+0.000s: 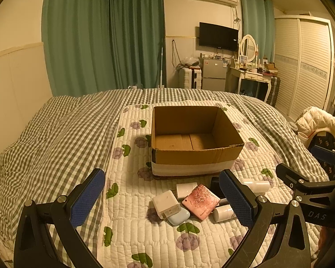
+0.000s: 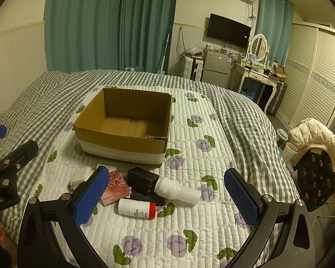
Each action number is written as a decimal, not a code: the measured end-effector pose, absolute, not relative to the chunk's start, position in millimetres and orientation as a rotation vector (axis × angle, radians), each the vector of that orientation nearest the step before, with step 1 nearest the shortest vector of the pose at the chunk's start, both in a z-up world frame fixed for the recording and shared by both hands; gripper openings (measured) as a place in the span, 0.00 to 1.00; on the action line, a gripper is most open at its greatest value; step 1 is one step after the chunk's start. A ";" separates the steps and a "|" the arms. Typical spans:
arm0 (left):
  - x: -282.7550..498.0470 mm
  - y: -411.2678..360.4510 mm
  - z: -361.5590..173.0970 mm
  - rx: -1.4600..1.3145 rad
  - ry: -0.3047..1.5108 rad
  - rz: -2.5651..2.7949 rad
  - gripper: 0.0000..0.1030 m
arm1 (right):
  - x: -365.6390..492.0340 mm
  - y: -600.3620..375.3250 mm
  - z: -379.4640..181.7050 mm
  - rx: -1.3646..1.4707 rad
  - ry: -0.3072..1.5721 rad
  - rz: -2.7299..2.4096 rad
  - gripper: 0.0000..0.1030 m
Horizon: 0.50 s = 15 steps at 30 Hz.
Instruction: Organize rigid objects
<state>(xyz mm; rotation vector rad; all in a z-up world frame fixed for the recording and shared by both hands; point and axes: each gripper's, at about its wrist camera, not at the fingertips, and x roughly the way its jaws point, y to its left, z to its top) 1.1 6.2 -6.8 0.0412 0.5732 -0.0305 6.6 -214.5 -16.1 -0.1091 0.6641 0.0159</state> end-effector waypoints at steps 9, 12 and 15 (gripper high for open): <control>1.0 8.7 -9.4 0.039 0.582 -0.029 1.00 | 7.5 -214.2 -16.0 -0.115 0.668 0.019 1.00; 1.2 8.8 -9.3 0.038 0.583 -0.030 1.00 | 7.4 -213.7 -16.2 -0.115 0.667 0.019 1.00; 1.1 8.8 -9.3 0.038 0.584 -0.029 1.00 | 7.5 -213.9 -16.5 -0.115 0.668 0.019 1.00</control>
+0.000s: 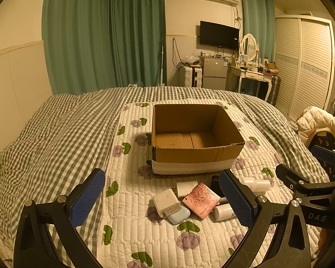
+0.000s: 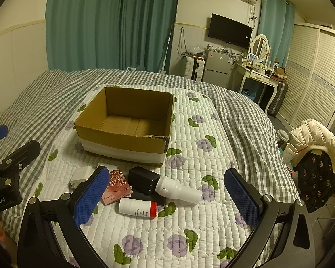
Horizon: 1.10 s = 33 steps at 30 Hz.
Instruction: Organize rigid objects
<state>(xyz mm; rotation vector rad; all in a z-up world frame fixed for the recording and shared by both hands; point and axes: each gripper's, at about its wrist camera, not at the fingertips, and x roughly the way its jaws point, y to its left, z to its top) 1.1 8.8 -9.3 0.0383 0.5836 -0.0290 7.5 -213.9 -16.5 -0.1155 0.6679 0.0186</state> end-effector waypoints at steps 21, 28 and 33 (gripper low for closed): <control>-0.4 11.4 -7.8 0.021 0.591 -0.023 1.00 | 6.3 -211.8 -15.8 -0.112 0.671 0.030 1.00; 12.2 10.5 -20.2 0.039 0.637 0.009 1.00 | 16.7 -213.0 -26.6 -0.110 0.703 0.009 1.00; 29.6 10.8 -52.0 0.072 0.709 0.050 1.00 | 37.2 -205.4 -71.8 -0.137 0.826 0.027 1.00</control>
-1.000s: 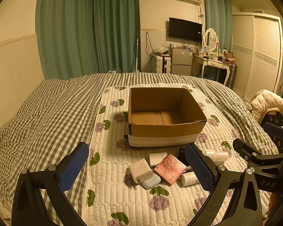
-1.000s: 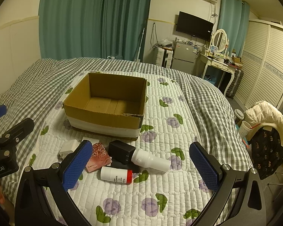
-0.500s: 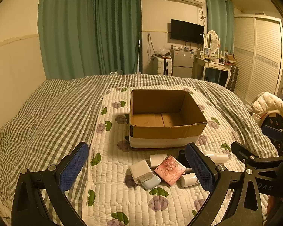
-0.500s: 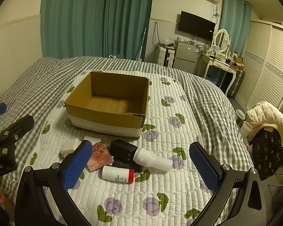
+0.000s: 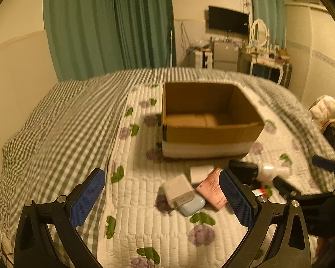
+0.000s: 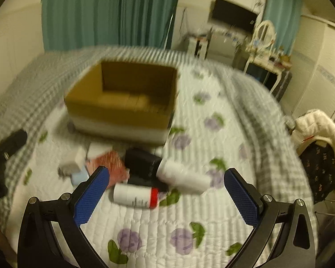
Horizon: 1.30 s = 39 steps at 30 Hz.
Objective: Organize rigid objects
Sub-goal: 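Grasp the white charger with the left tool while the right grasps the white-red bottle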
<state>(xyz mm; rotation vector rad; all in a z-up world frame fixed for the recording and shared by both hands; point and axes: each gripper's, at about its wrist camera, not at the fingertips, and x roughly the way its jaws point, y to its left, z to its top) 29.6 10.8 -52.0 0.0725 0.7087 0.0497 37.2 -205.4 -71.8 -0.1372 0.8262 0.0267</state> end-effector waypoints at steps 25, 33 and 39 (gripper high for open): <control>97.8 23.0 -170.4 -0.033 1.010 -0.001 0.95 | 81.9 -191.7 -189.0 -0.021 1.077 0.077 0.74; 121.0 23.4 -175.1 -0.114 1.019 -0.045 0.66 | 86.4 -186.9 -184.5 -0.030 1.059 0.067 0.74; 121.5 24.8 -170.8 -0.119 1.025 -0.056 0.55 | 79.5 -187.5 -185.4 -0.045 1.058 0.066 0.74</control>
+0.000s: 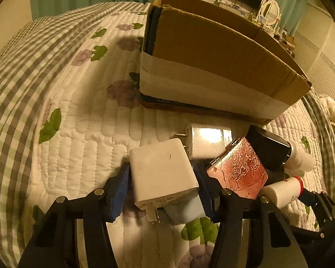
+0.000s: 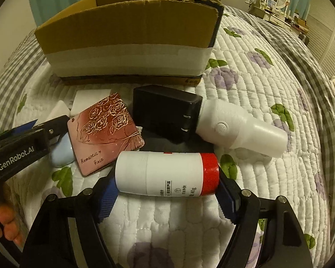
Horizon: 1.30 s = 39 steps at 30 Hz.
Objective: Organize rigid objects
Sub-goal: 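Grasp the white charger with the left tool while the right grasps the white-red bottle, then drop the white charger into the box with the left tool while the right drops the bottle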
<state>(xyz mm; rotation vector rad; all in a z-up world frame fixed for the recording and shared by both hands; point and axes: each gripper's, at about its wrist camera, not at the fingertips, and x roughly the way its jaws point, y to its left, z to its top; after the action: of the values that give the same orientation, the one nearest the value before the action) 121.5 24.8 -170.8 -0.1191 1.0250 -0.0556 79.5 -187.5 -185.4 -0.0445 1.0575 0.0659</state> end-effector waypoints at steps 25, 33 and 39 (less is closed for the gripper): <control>112.8 23.5 -19.2 -0.053 0.723 -0.082 0.51 | 91.5 -195.7 -24.8 -0.039 0.742 0.155 0.74; 175.7 5.2 2.4 -0.038 0.687 -0.089 0.51 | 149.2 -210.8 14.0 -0.029 0.668 0.142 0.74; 223.5 -6.4 -17.1 -0.024 0.721 -0.087 0.51 | 192.3 -219.6 15.0 -0.016 0.677 0.154 0.74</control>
<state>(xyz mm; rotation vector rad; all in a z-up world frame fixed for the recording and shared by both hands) 223.5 -6.4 -17.1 -0.0236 0.7205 -0.0872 192.3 -219.6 15.0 -0.0164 0.6770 0.1543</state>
